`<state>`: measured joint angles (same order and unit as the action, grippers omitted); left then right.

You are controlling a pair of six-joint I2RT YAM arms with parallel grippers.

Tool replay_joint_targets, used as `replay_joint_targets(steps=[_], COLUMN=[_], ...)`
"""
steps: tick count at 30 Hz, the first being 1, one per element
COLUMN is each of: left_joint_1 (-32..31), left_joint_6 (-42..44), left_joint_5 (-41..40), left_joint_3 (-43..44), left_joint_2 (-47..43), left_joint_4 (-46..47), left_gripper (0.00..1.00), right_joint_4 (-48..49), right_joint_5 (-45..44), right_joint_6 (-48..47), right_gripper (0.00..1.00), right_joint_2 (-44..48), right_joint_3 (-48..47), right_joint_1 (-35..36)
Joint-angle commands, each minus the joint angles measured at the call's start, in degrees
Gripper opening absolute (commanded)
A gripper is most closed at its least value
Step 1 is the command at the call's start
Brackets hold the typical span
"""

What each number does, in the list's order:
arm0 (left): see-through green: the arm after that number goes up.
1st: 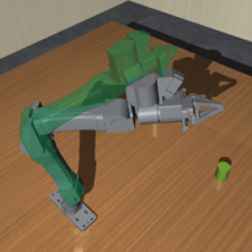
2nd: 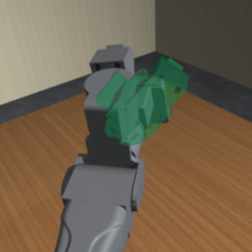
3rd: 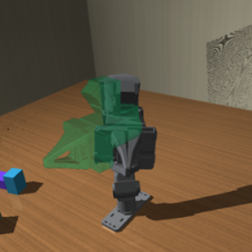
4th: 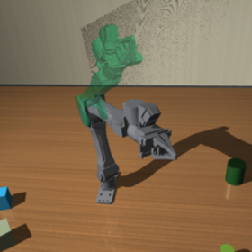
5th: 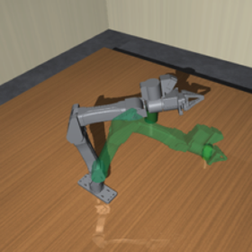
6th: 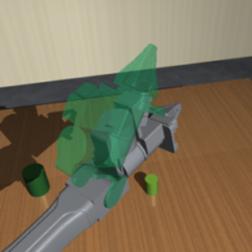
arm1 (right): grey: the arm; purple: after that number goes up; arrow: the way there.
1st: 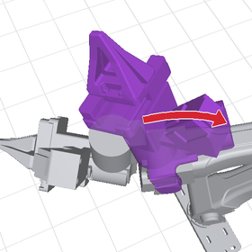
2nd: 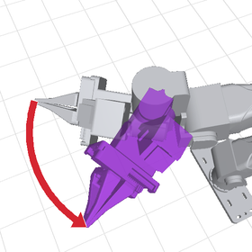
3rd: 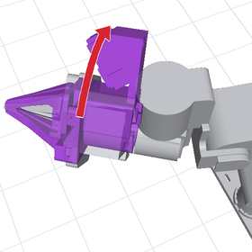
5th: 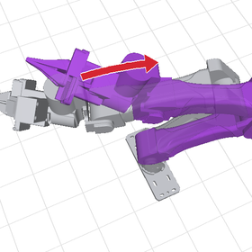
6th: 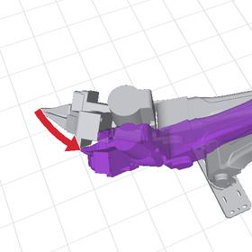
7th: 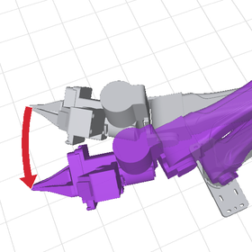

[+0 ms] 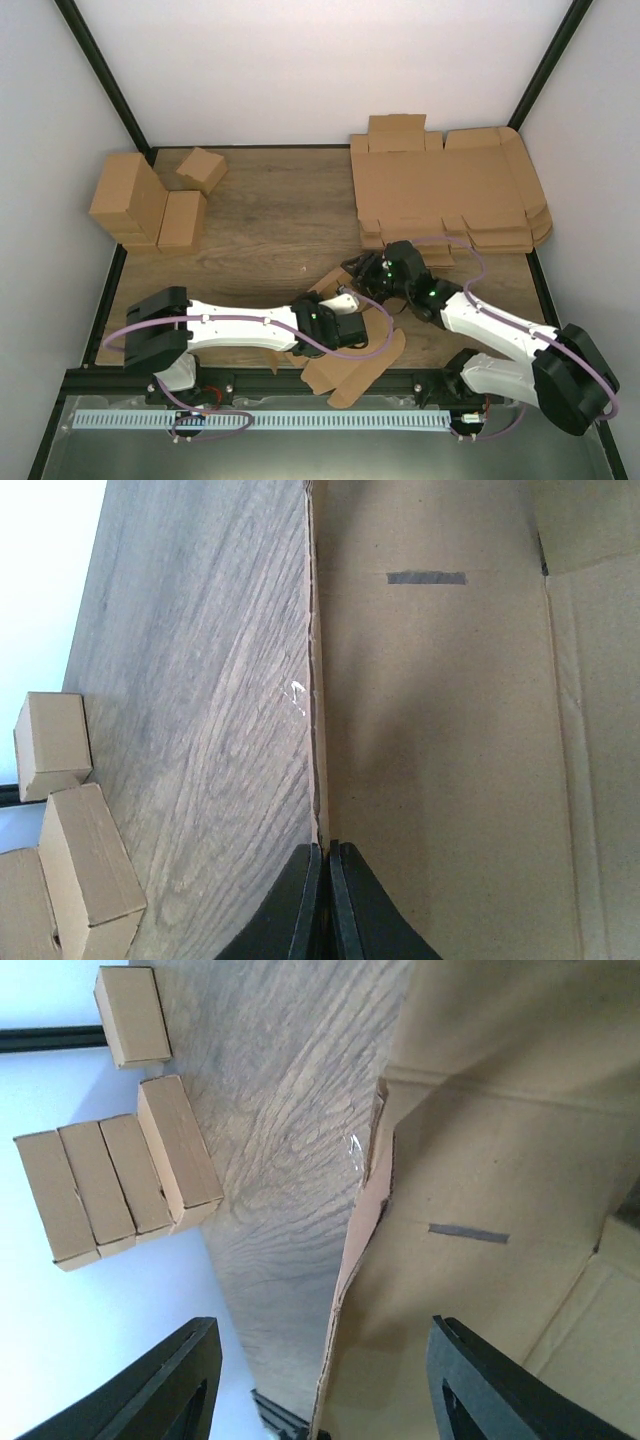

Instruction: Fold the paper box

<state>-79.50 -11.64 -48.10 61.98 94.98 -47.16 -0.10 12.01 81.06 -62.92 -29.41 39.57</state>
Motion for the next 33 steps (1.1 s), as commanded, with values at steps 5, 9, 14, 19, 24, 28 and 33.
replay_joint_targets(steps=[5, 9, 14, 19, 24, 28, 33], left_joint_1=[-0.4, -0.4, -0.4, -0.4, -0.4, -0.4, -0.4], left_joint_6=[-0.8, -0.3, -0.1, 0.3, 0.2, -0.1, -0.7], left_joint_5=[0.7, 0.4, -0.1, 0.4, 1.0, 1.0, 1.3], left_joint_3=[1.7, 1.7, 1.6, 1.6, 1.7, 1.4, 1.2], left_joint_2=[-1.5, -1.2, -1.5, -2.2, -2.9, -3.3, -3.3], left_joint_4=[1.9, 2.2, 2.3, 3.1, 3.3, 3.3, 3.1], left_gripper=[0.04, 0.04, 0.04, 0.04, 0.04, 0.04, 0.16], right_joint_4=[3.2, 5.1, 4.6, 6.2, 8.1, 7.6, 6.2], right_joint_5=[3.8, 8.1, 7.9, 9.4, 9.8, 9.5, 8.2], right_joint_6=[13.5, 14.8, 14.9, 15.2, 15.6, 15.5, 15.4], right_gripper=[0.53, 0.40, 0.32, 0.21, 0.18, 0.13, 0.01], right_joint_2=[-3.1, -6.1, -6.2, -7.4, -7.9, -8.2, -7.0], right_joint_3=[-2.4, -3.1, -3.1, -2.0, -0.9, -0.7, -0.4], right_joint_1=[0.3, 0.3, 0.3, 0.3, 0.3, 0.3, 0.3])
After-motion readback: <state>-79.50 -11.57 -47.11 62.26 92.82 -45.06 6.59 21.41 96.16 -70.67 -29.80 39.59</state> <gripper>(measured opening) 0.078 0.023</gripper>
